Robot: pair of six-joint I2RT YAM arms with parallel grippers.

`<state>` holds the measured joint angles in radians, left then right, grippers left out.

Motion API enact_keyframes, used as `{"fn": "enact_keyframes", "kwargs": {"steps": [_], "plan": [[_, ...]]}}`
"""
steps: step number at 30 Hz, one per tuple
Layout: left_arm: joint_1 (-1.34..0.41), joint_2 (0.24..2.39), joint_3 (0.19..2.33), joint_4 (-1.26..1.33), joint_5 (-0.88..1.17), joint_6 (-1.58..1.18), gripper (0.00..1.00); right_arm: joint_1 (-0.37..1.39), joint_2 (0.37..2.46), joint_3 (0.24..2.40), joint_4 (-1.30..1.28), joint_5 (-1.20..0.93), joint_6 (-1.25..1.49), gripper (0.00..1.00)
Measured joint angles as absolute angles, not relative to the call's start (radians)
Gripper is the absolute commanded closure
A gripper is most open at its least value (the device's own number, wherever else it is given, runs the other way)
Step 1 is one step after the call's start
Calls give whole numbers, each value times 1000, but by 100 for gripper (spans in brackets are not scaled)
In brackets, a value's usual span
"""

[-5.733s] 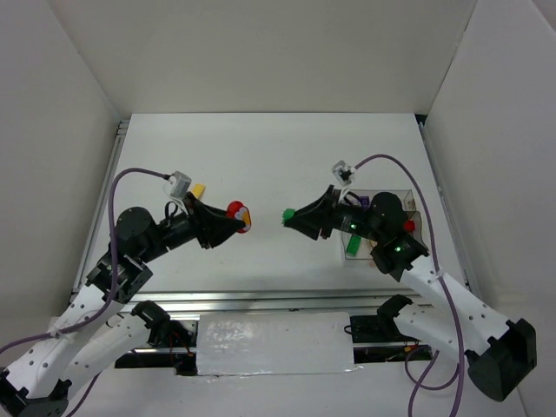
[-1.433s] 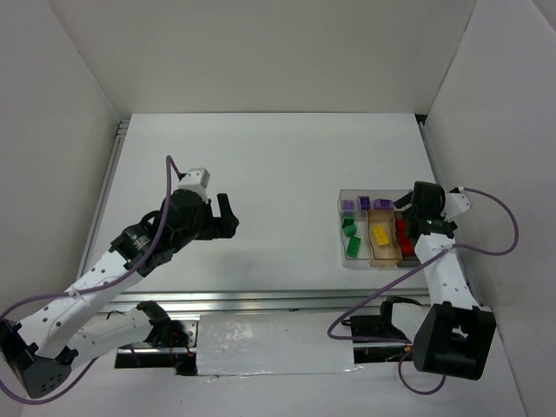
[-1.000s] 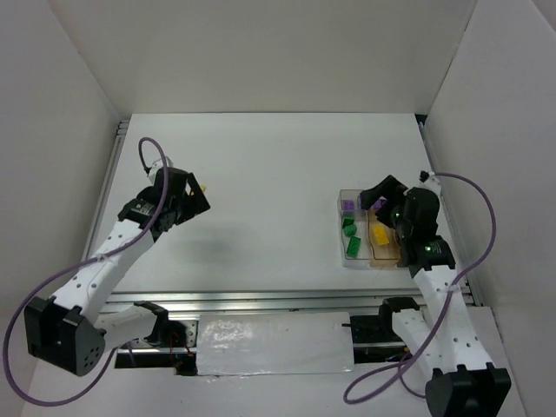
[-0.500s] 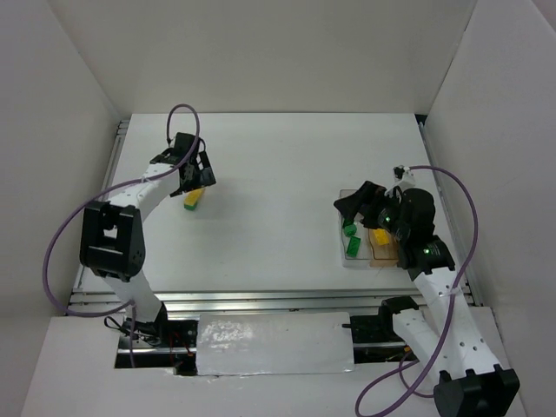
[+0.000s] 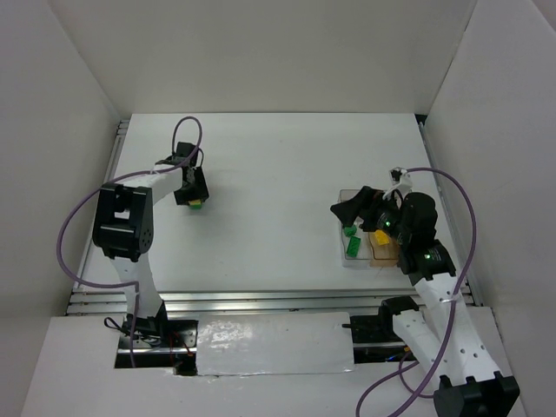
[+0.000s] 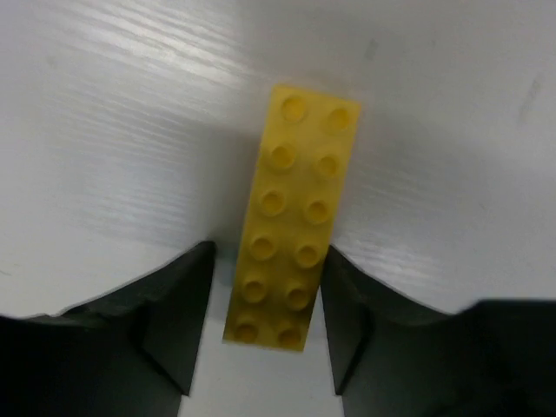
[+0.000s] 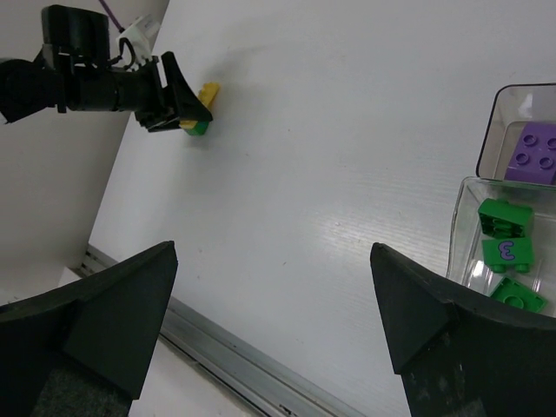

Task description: Sort the legos into containers by color

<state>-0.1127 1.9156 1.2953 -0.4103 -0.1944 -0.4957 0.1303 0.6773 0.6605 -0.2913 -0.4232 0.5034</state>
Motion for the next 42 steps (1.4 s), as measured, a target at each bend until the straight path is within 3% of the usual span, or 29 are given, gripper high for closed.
{"fn": "enact_keyframes", "kwargs": {"steps": [1,2,4,9,14,22,29,34,42], "plan": [[-113,1928,1296,-411,-193,-505,57,131,674,660,-291,-425,503,0],[-113,1938,1302,-418,-207,-505,68,131,669,660,-291,-426,503,0],[-113,1949,1317,-422,-207,-499,68,131,660,660,-291,-427,500,1],[-113,1961,1338,-437,-216,-509,100,132,648,660,-292,-426,498,0],[-117,1887,1276,-419,-99,-531,100,133,655,638,-264,-455,503,0],[-332,1380,1006,-125,421,-553,100,133,668,583,-182,-628,555,0],[-564,1059,827,248,719,-623,98,179,564,427,231,-876,820,0],[-599,1037,781,441,798,-735,99,301,499,403,395,-867,910,1],[-715,1074,779,531,816,-786,100,420,461,383,614,-729,978,4]]}}
